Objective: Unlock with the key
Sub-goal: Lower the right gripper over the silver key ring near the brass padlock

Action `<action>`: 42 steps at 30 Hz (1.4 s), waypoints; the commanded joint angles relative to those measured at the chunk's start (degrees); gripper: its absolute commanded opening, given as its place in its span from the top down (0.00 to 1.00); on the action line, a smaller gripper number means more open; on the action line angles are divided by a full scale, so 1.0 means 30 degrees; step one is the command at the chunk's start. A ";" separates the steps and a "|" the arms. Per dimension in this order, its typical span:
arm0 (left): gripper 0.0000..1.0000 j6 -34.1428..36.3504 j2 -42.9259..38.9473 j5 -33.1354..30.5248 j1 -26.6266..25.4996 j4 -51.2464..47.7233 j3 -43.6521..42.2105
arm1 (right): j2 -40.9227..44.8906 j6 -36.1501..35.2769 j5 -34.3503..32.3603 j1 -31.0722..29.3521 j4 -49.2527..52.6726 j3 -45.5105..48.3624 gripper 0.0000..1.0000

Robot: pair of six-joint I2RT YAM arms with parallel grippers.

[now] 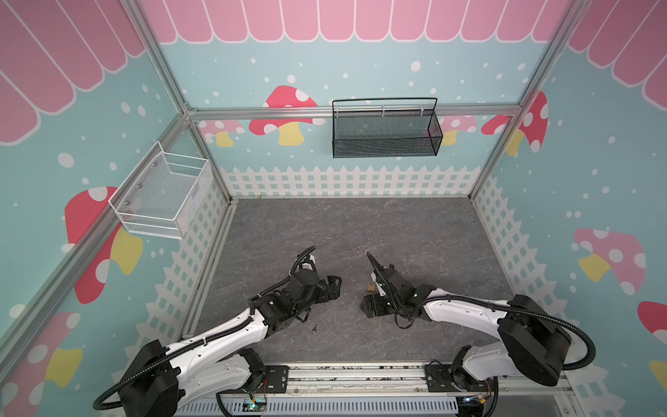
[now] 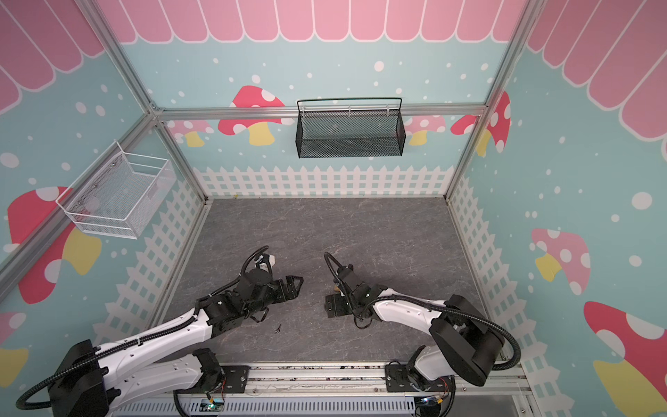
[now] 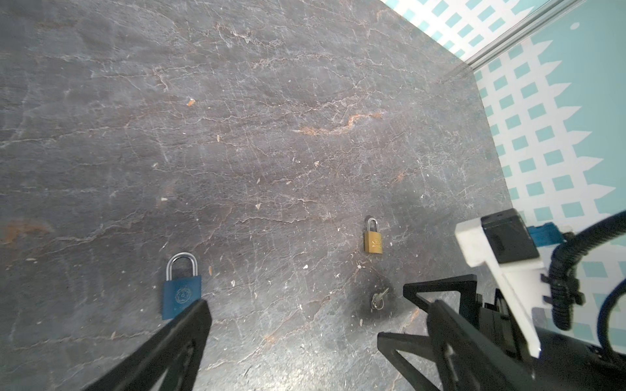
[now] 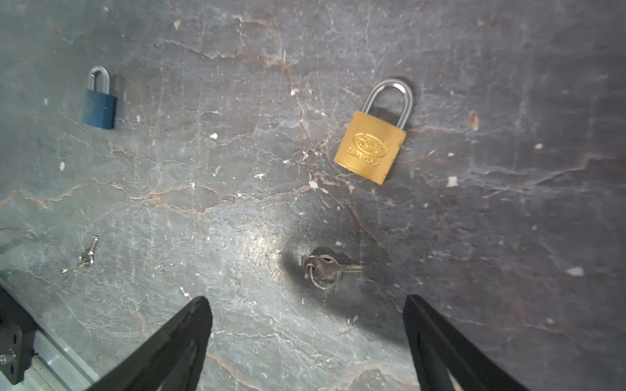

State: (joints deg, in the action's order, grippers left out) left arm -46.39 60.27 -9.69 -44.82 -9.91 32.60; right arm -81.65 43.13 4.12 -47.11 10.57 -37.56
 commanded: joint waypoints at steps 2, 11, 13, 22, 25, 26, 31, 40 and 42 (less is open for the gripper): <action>0.00 -0.0564 -0.0249 -0.0652 -0.0102 -0.0705 -0.0168 | -0.0691 -0.0165 -0.0015 -0.0361 -0.0256 -0.0427 0.11; 0.00 -0.0591 -0.0876 -0.1342 -0.0103 -0.1178 -0.0255 | -0.2138 -0.0898 0.0044 -0.1084 -0.0329 -0.1592 0.11; 0.00 -0.0606 -0.1005 -0.1484 -0.0090 -0.1251 -0.0288 | -0.2648 -0.1295 -0.0064 -0.1405 -0.0287 -0.2162 0.12; 0.00 -0.0708 -0.1628 -0.1980 -0.0100 -0.1709 -0.0376 | -0.3309 -0.3015 -0.1621 -0.2228 0.1424 -0.4414 0.18; 0.00 -0.0704 -0.1832 -0.1955 -0.0097 -0.1837 -0.0377 | -0.2221 -0.3007 -0.1973 -0.2174 0.1924 -0.4174 0.23; 0.00 -0.0739 -0.1840 -0.1876 -0.0098 -0.1823 -0.0377 | -0.1976 -0.2954 -0.2093 -0.2107 0.2233 -0.4100 0.25; 0.00 -0.0690 -0.1357 -0.1278 -0.0113 -0.1507 -0.0192 | -0.1157 -0.2620 -0.1890 -0.1280 0.4061 -0.3436 0.40; 0.00 -0.0686 -0.0192 -0.0373 -0.0215 -0.0623 0.0092 | -0.1500 -0.2892 -0.1041 -0.0761 0.4113 -0.3027 0.49; 0.00 -0.0704 -0.0170 -0.0364 -0.0259 -0.0549 0.0090 | -0.1972 -0.2971 -0.0760 -0.0761 0.4095 -0.3261 0.51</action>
State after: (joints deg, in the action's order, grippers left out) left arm -47.59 59.55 -11.29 -45.17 -12.64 32.16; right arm -85.73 34.68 1.02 -49.50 21.78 -46.54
